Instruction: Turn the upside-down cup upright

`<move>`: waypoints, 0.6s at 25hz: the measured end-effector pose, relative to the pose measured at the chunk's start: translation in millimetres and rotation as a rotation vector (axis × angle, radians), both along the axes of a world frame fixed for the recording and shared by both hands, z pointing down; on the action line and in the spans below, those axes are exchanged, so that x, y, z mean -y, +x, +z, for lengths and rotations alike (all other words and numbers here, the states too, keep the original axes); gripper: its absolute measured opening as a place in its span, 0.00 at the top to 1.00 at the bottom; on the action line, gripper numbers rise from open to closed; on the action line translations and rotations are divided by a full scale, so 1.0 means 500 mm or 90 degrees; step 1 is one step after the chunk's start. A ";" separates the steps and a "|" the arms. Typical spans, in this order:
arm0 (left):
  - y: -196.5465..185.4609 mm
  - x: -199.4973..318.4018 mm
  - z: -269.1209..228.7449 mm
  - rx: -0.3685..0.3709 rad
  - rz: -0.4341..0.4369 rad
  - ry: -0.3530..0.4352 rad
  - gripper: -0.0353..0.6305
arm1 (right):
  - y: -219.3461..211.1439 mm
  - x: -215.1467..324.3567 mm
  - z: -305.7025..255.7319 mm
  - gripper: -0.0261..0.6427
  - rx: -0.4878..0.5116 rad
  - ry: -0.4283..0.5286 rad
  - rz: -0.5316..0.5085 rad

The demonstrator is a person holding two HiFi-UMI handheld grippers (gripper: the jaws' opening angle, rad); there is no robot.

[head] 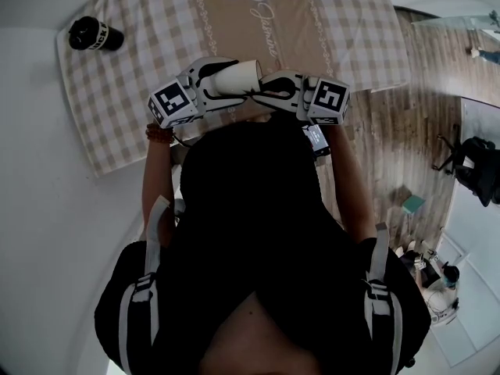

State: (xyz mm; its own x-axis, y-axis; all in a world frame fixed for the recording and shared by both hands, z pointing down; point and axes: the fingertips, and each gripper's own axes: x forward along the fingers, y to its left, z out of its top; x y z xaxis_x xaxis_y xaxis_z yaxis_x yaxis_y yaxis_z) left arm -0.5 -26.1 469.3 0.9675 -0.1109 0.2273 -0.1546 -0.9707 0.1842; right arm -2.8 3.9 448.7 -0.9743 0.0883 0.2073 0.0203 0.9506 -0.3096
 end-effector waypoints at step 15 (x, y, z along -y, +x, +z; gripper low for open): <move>0.021 0.037 0.071 0.160 -0.037 0.120 0.41 | 0.005 0.030 0.041 0.92 -0.194 0.154 -0.057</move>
State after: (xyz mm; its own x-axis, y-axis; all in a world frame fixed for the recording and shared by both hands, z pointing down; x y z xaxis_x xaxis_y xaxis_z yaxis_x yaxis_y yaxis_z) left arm 9.9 -44.7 504.8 0.8743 -0.2269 0.4291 -0.2282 -0.9724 -0.0493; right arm -0.6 -11.3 469.1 -0.8553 0.0834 0.5113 0.0481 0.9955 -0.0819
